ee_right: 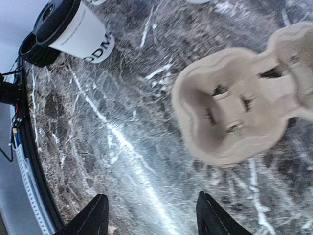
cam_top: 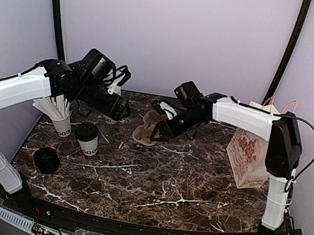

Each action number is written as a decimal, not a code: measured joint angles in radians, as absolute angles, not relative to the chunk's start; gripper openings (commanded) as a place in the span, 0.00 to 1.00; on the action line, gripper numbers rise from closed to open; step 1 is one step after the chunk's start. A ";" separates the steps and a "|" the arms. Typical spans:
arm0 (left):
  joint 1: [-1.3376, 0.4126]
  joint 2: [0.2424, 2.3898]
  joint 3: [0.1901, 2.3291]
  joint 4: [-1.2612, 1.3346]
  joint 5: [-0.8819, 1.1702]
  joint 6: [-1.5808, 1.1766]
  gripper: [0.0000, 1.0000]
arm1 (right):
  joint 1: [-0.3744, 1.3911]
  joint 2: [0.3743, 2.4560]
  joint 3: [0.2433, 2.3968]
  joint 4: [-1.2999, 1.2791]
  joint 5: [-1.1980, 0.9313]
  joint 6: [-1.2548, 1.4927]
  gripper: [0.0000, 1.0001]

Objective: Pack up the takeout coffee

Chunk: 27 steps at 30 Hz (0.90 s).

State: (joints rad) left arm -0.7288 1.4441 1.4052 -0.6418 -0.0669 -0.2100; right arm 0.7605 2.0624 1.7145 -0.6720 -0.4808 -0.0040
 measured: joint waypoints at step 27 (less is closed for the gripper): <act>-0.733 1.456 1.391 -0.622 -0.048 -0.301 0.77 | 0.588 2.569 2.381 -0.703 -0.110 -0.043 0.48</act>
State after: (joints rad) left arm -0.7334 1.4559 1.3914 -0.6220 -0.0479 -0.3008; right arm 0.5884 2.5694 2.3810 -0.7033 -0.1104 -0.0429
